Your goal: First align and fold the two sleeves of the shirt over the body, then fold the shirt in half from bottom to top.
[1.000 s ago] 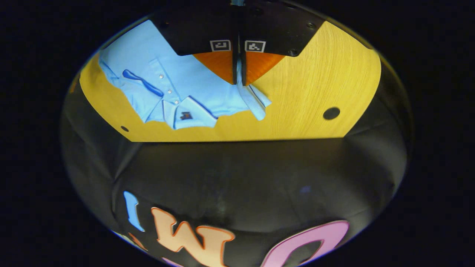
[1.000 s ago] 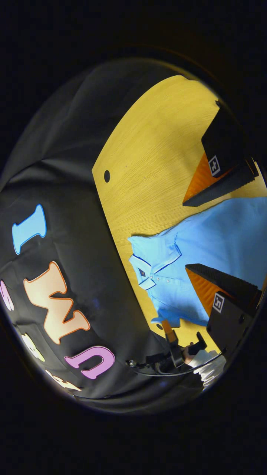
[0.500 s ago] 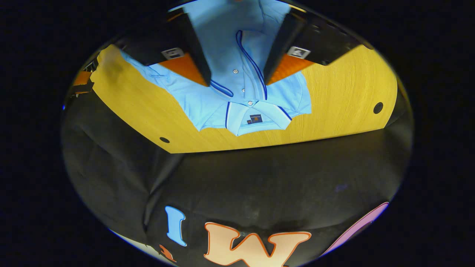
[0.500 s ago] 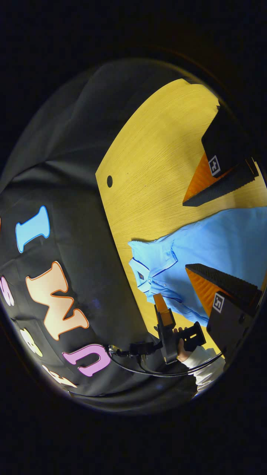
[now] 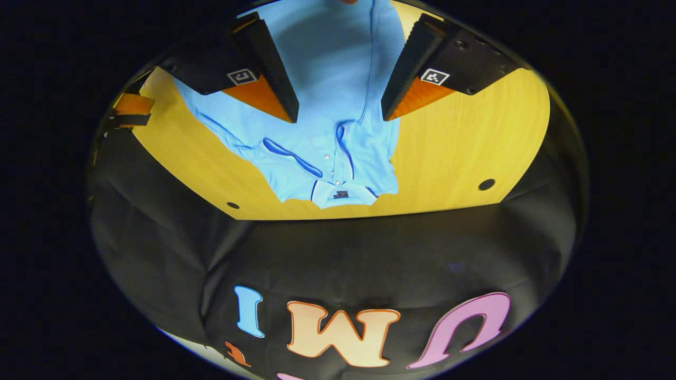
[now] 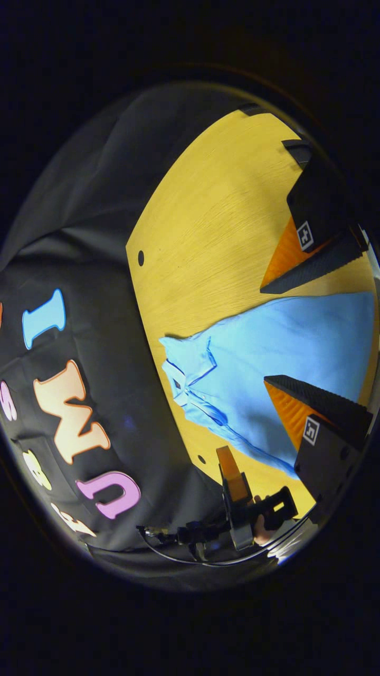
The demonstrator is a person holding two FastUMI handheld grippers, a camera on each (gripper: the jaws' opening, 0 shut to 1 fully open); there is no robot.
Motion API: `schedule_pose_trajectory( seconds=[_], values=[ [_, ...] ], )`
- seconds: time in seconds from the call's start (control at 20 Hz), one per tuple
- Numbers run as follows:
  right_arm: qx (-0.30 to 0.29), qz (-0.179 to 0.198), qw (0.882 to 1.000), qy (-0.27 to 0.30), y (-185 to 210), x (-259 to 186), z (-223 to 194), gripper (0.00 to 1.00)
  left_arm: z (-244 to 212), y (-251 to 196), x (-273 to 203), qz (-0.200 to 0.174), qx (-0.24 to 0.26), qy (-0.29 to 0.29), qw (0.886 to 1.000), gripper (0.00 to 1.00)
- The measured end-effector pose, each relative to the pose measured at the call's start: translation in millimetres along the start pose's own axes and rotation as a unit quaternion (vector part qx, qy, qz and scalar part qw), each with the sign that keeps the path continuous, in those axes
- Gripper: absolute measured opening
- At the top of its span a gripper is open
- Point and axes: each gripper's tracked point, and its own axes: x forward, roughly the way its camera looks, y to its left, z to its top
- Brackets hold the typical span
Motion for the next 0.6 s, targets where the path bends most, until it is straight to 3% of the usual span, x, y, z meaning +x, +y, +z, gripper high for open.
schedule_pose_trajectory(
  seconds=[0.3,0.6],
  values=[
    [-0.083,0.063,0.994,0.032,11,-21,-60,0.97,-94,-2,-88,0.069,-0.053,0.026,0.996,0.95],
    [-0.137,0.089,0.985,0.049,9,-29,-105,0.98,-164,25,-134,0.140,-0.092,0.044,0.985,0.95]
  ],
)
